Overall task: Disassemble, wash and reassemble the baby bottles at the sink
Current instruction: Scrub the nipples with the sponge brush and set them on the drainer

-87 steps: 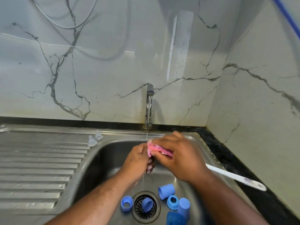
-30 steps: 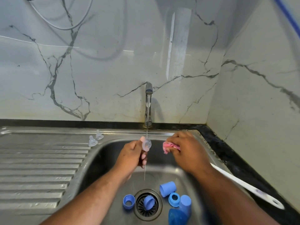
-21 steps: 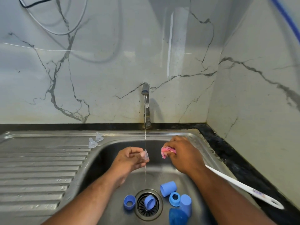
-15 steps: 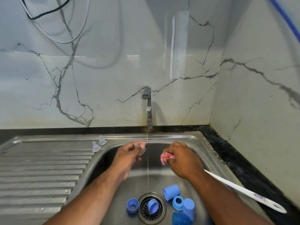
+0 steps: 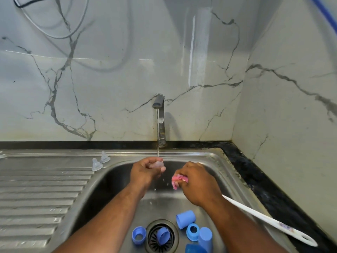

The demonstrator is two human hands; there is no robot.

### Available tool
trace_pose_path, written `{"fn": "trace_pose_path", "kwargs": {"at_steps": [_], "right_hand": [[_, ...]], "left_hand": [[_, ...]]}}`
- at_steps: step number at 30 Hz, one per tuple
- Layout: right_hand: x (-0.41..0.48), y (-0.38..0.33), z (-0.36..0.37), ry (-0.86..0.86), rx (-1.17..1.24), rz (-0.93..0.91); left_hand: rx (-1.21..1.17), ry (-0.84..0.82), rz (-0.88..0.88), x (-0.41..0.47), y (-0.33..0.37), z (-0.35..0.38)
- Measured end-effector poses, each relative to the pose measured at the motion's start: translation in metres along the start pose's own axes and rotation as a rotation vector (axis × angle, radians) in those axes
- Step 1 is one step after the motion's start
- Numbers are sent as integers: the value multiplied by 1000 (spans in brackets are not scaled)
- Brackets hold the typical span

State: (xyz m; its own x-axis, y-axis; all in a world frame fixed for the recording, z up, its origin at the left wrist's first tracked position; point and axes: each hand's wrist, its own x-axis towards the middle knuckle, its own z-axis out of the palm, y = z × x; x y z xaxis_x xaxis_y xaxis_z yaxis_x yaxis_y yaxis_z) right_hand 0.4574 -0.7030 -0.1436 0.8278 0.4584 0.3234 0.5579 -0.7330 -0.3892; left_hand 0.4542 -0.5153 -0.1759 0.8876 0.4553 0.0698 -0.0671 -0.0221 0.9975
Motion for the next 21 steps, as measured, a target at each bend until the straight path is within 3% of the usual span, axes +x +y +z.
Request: {"fn": "trace_pose_path", "kwargs": {"at_steps": [10, 17, 21], "right_hand": [[-1, 0, -1, -6, 10, 23], [0, 2, 2, -16, 14, 37], [1, 2, 2, -11, 15, 36]], "left_hand": [[-47, -130, -55, 6, -4, 11], [24, -181, 36, 5, -7, 7], [34, -120, 63, 4, -7, 7]]}}
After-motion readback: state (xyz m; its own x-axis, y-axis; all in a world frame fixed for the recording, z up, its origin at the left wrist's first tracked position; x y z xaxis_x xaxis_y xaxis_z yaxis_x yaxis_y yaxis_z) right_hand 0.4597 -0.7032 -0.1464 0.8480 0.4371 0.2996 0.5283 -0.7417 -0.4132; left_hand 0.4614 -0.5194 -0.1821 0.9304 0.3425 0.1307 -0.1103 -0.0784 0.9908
